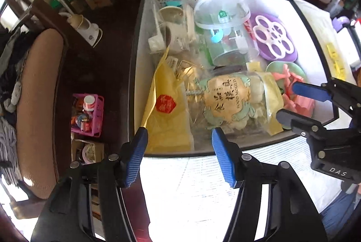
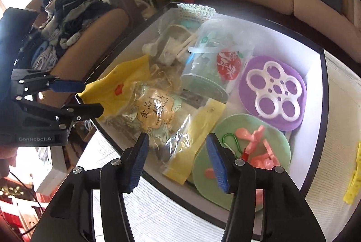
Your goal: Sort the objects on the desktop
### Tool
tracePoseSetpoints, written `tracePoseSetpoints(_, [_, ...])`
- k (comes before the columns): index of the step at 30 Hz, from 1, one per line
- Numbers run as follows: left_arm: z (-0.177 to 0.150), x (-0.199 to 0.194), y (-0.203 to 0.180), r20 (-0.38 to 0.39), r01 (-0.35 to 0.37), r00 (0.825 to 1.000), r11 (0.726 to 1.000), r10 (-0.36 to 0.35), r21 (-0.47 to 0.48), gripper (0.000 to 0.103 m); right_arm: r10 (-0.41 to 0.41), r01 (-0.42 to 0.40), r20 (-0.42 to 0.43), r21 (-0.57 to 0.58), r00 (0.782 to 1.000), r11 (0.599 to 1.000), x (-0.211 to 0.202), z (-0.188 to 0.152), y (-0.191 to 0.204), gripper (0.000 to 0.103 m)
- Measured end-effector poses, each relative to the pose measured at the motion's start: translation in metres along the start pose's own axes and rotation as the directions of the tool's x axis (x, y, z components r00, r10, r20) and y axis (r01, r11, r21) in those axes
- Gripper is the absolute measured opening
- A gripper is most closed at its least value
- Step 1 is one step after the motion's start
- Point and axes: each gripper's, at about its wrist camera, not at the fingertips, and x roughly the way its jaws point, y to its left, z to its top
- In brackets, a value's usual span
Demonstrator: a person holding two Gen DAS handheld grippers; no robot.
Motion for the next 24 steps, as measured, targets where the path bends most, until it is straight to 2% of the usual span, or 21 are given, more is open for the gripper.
tracePoseSetpoints(3, [-0.006, -0.002, -0.002, 0.027, 0.005, 1.000, 1.000, -0.004, -0.028, 0.075, -0.029, 0.029, 0.014, -0.005, 0.999, 1.000, -0.009, -0.006, 0.003, 0.073])
tracePoseSetpoints(4, [-0.009, -0.003, -0.002, 0.039, 0.006, 0.999, 0.999, -0.004, -0.032, 0.079, -0.039, 0.039, 0.024, -0.010, 0.999, 0.999, -0.012, -0.008, 0.004, 0.082])
tracePoseSetpoints(6, [-0.016, -0.005, -0.004, 0.055, 0.005, 0.998, 0.999, -0.003, -0.038, 0.103, -0.061, 0.062, 0.040, -0.016, 0.997, 0.998, -0.018, -0.013, 0.006, 0.093])
tracePoseSetpoints(7, [-0.020, -0.006, -0.006, 0.063, 0.016, 0.998, 0.999, -0.014, -0.036, 0.103, -0.067, 0.068, 0.044, -0.018, 0.997, 0.998, -0.021, -0.015, 0.007, 0.100])
tracePoseSetpoints(8, [-0.024, -0.008, -0.007, 0.072, 0.021, 0.997, 0.999, -0.018, -0.036, 0.103, -0.071, 0.072, 0.049, -0.019, 0.996, 0.997, -0.024, -0.017, 0.008, 0.103])
tracePoseSetpoints(11, [-0.034, -0.016, -0.010, 0.109, -0.014, 0.994, 0.998, 0.021, -0.066, 0.103, -0.093, 0.094, 0.074, -0.012, 0.993, 0.996, -0.035, -0.025, 0.011, 0.103])
tracePoseSetpoints(15, [-0.046, -0.027, -0.010, 0.136, 0.008, 0.991, 0.993, 0.007, -0.114, 0.103, -0.097, 0.097, 0.094, 0.012, 0.991, 0.995, -0.048, -0.033, 0.013, 0.103])
tracePoseSetpoints(24, [-0.072, -0.055, -0.031, 0.158, 0.005, 0.987, 0.991, 0.016, -0.131, 0.103, -0.104, 0.102, 0.130, 0.019, 0.986, 0.995, -0.088, -0.055, 0.013, 0.103])
